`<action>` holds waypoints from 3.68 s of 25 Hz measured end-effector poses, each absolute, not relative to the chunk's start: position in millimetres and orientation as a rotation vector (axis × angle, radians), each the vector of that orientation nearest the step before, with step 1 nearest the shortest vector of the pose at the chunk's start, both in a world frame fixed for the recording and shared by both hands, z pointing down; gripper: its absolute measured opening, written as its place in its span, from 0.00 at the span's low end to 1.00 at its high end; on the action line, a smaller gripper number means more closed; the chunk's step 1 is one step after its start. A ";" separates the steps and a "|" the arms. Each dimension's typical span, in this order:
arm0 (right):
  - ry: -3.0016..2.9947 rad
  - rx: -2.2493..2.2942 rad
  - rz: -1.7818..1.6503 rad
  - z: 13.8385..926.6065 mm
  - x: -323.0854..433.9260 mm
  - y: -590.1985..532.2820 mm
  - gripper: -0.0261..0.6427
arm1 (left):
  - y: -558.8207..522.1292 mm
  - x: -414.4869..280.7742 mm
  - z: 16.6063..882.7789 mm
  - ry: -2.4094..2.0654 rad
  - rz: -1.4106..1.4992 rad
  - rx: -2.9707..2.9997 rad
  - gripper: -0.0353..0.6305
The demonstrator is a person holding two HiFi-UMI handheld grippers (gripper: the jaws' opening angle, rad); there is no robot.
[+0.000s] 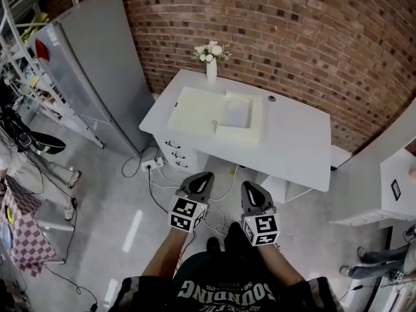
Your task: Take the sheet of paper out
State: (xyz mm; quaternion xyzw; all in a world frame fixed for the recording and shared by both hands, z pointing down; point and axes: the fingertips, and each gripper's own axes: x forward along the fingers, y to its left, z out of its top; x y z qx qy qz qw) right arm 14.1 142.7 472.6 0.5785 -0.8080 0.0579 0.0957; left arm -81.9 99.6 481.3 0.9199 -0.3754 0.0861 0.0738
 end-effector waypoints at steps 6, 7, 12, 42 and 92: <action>-2.381 1.742 0.159 474.7 18.6 122.1 0.15 | 77.0 -76.3 485.5 -1.102 0.259 2.779 0.08; -2.381 1.745 0.161 476.4 20.6 117.4 0.15 | 71.6 -74.9 488.0 -1.102 0.262 2.777 0.08; -2.377 1.758 0.175 482.5 36.8 85.9 0.15 | 41.4 -58.7 493.4 -1.089 0.280 2.781 0.08; -2.446 1.664 0.252 481.6 90.9 -130.6 0.15 | -153.9 -0.8 498.0 -1.146 0.392 2.698 0.08; -2.188 1.891 0.356 504.2 117.3 -306.4 0.15 | -359.8 38.8 536.4 -0.810 0.428 2.724 0.08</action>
